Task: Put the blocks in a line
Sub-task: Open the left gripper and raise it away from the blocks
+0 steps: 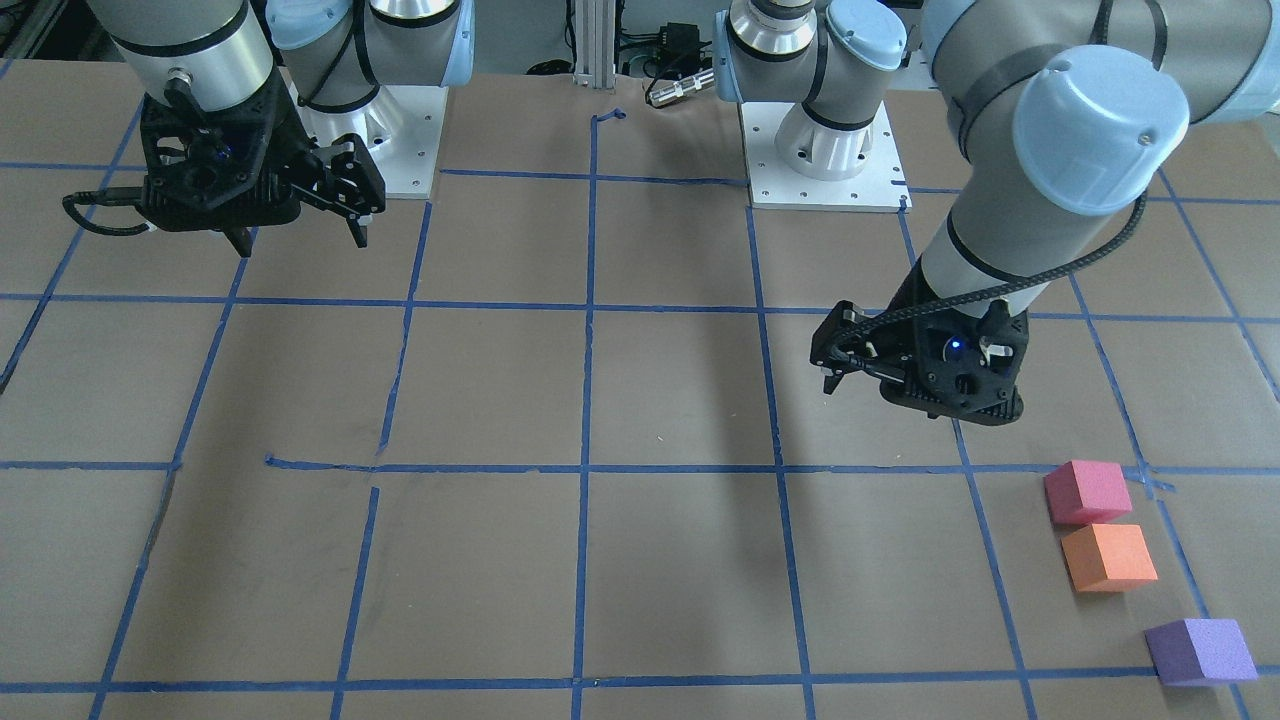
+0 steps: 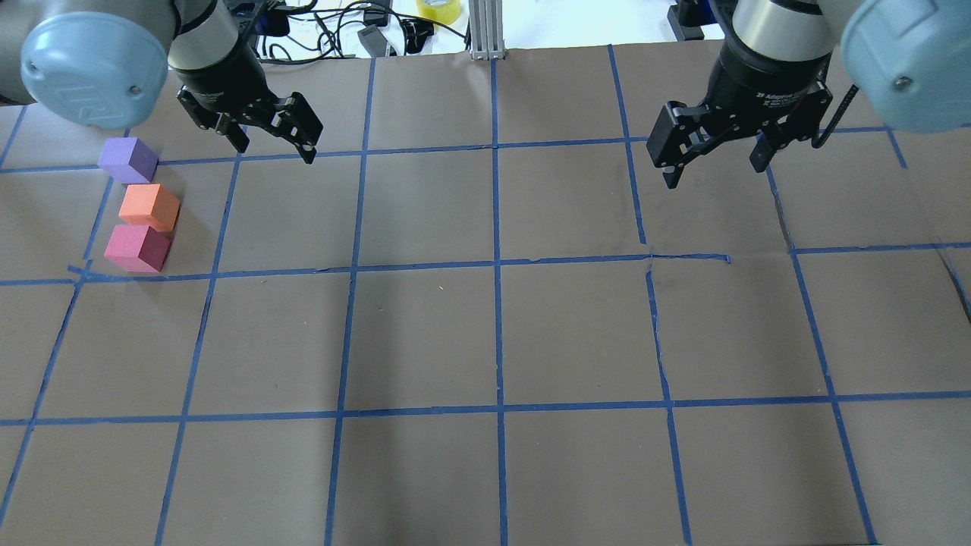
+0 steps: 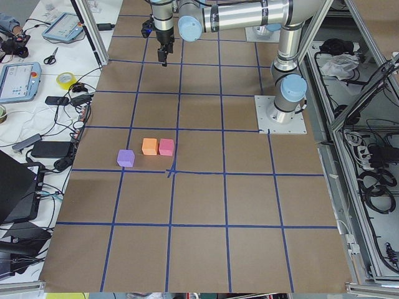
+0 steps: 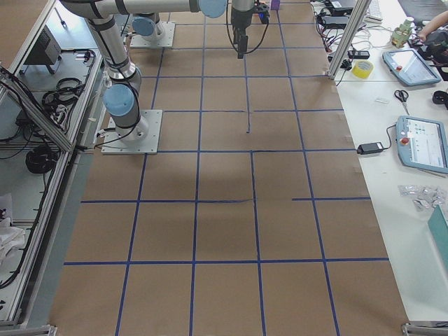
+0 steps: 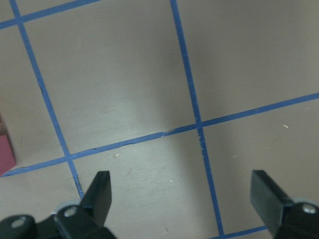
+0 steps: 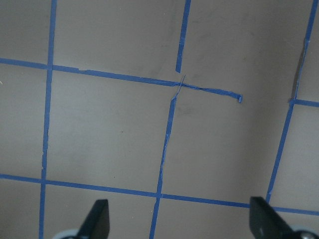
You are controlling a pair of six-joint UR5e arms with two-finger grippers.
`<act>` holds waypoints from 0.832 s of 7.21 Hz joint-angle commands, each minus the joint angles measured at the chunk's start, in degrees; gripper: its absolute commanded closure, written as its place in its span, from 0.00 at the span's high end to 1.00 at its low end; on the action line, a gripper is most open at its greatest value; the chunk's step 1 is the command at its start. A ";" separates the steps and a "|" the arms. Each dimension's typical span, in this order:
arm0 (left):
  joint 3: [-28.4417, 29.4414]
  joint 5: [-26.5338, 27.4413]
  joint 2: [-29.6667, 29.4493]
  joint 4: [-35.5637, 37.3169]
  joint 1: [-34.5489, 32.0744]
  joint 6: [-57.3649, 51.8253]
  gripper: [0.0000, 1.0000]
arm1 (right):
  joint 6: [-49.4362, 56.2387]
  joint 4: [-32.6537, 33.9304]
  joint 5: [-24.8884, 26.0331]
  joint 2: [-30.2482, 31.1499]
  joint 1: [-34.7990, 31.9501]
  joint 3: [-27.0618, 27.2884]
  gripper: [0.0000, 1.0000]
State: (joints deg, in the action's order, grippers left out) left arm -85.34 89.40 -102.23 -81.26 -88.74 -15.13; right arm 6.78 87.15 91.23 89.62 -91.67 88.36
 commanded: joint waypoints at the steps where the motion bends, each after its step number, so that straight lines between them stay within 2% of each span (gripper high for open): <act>1: 0.08 -0.02 0.37 -0.12 -1.17 0.62 1.00 | 0.08 -0.05 0.00 0.02 0.00 0.23 1.00; 6: -0.53 0.07 1.77 -2.32 -1.35 1.06 1.00 | -0.01 -0.05 0.00 0.02 0.00 0.23 1.00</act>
